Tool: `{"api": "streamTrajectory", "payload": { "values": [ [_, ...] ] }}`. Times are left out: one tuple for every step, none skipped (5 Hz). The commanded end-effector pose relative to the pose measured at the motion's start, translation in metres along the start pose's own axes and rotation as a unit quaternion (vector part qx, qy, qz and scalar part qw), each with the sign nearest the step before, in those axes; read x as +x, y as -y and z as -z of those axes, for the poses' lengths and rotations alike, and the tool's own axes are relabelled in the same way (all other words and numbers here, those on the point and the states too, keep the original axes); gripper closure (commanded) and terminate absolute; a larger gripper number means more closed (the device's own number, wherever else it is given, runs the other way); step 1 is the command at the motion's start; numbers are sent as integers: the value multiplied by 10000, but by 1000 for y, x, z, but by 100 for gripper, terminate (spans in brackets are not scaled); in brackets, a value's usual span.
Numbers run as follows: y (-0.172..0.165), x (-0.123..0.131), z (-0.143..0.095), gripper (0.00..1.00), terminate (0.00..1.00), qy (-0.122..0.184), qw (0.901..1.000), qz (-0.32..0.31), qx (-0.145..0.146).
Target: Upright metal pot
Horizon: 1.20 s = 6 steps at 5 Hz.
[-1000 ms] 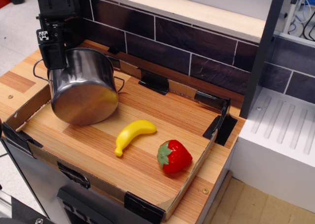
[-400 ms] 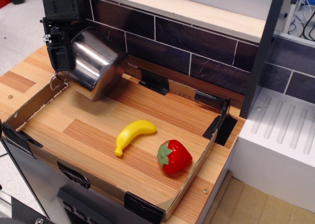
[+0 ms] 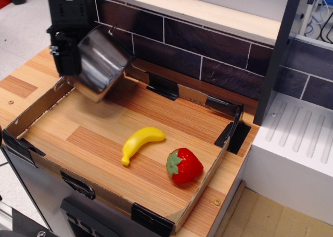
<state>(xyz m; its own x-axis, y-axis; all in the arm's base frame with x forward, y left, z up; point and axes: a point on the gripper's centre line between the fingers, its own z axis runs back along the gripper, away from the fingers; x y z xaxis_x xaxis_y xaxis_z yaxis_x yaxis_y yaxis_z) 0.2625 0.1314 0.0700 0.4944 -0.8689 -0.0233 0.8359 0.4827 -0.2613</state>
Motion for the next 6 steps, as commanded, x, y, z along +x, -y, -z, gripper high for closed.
{"api": "streamTrajectory", "payload": {
  "values": [
    [5,4,-27,100,0,-845,9854,-371,1428],
    [13,5,-26,100,0,-1216,9804,-499,1464],
    [24,11,-20,100,0,-1450,9793,-589,1282],
    [30,18,-9,100,0,-1578,9782,-627,1200],
    [30,21,4,100,0,-1677,9733,-675,1413],
    [21,25,14,100,0,-1666,9664,-769,1798]
  ]
}}
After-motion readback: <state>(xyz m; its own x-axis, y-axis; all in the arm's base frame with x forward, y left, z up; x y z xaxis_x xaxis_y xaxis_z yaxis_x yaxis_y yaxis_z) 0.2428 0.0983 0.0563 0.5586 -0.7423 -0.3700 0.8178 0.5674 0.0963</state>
